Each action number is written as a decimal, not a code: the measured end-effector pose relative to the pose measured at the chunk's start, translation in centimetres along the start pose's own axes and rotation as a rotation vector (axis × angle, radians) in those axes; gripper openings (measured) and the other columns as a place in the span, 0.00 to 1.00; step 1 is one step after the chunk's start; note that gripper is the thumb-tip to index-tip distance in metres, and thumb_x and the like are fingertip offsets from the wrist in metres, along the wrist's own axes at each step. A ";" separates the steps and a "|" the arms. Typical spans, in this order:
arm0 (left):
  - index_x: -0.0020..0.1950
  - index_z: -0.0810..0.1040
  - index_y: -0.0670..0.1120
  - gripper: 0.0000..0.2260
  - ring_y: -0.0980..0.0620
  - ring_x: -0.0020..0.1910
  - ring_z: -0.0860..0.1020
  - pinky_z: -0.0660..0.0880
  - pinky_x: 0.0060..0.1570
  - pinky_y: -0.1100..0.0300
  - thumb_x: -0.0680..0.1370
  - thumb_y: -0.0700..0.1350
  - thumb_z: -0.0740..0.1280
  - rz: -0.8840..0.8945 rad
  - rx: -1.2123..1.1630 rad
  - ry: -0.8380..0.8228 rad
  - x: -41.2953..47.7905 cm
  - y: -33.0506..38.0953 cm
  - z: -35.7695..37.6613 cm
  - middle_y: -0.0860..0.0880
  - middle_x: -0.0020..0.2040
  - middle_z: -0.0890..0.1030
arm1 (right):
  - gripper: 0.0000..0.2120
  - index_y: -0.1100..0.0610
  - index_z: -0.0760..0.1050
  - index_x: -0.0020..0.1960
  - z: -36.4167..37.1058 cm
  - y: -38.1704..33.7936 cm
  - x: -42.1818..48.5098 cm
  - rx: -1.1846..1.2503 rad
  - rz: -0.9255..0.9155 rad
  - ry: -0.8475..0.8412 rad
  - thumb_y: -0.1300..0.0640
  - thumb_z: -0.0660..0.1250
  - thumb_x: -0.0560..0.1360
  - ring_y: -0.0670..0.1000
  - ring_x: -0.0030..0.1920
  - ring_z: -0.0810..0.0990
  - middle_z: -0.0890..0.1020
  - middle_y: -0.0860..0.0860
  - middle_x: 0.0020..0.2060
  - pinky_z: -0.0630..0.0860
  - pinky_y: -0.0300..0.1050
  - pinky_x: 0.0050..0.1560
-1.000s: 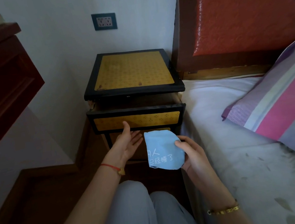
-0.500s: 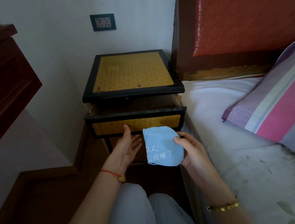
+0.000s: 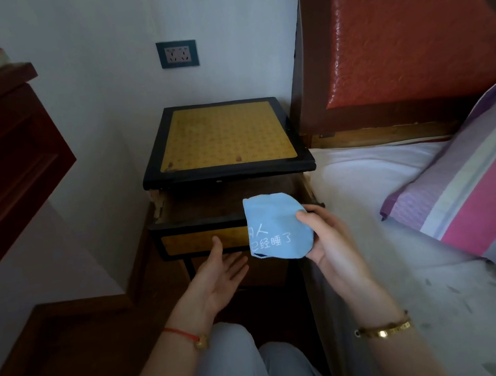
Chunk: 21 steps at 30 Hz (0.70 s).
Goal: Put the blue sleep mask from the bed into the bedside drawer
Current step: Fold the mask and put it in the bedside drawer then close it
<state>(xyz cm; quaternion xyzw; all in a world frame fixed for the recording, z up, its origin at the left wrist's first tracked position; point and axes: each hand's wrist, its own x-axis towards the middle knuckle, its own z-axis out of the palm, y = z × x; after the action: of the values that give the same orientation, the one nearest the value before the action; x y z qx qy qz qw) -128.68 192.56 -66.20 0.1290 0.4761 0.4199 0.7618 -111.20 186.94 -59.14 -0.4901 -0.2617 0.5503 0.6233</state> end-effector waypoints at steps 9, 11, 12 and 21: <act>0.69 0.72 0.39 0.22 0.38 0.66 0.77 0.76 0.60 0.43 0.82 0.53 0.62 -0.126 0.125 -0.174 -6.1 4.8 1.5 0.38 0.68 0.77 | 0.06 0.56 0.78 0.52 2.1 -1.4 3.6 -0.086 -0.005 -0.014 0.58 0.68 0.76 0.55 0.56 0.83 0.82 0.57 0.56 0.81 0.51 0.51; 0.64 0.77 0.43 0.17 0.41 0.61 0.81 0.80 0.56 0.47 0.81 0.52 0.62 -0.032 0.263 -0.191 -6.8 6.5 2.3 0.42 0.63 0.81 | 0.03 0.56 0.78 0.50 2.5 -1.7 4.0 -0.083 -0.016 -0.036 0.59 0.68 0.76 0.54 0.55 0.83 0.83 0.56 0.55 0.82 0.49 0.49; 0.63 0.78 0.45 0.16 0.43 0.58 0.82 0.81 0.54 0.49 0.81 0.52 0.64 0.028 0.336 -0.184 -7.0 7.4 2.8 0.43 0.62 0.82 | 0.03 0.56 0.78 0.50 2.8 -1.9 4.1 -0.085 -0.018 -0.049 0.59 0.68 0.76 0.55 0.55 0.84 0.83 0.56 0.54 0.82 0.49 0.49; 0.63 0.79 0.40 0.18 0.50 0.48 0.85 0.83 0.41 0.64 0.74 0.43 0.74 0.278 0.765 -0.042 -4.1 11.9 4.6 0.42 0.53 0.85 | 0.10 0.63 0.78 0.54 5.3 -4.2 7.6 -0.374 0.073 -0.094 0.60 0.69 0.75 0.53 0.48 0.85 0.83 0.59 0.52 0.84 0.43 0.39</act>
<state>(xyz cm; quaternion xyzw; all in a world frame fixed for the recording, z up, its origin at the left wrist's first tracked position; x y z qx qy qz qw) -131.75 197.69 -54.22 0.4745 0.5605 0.3089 0.6044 -112.01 196.22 -54.97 -0.5802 -0.3702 0.5367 0.4881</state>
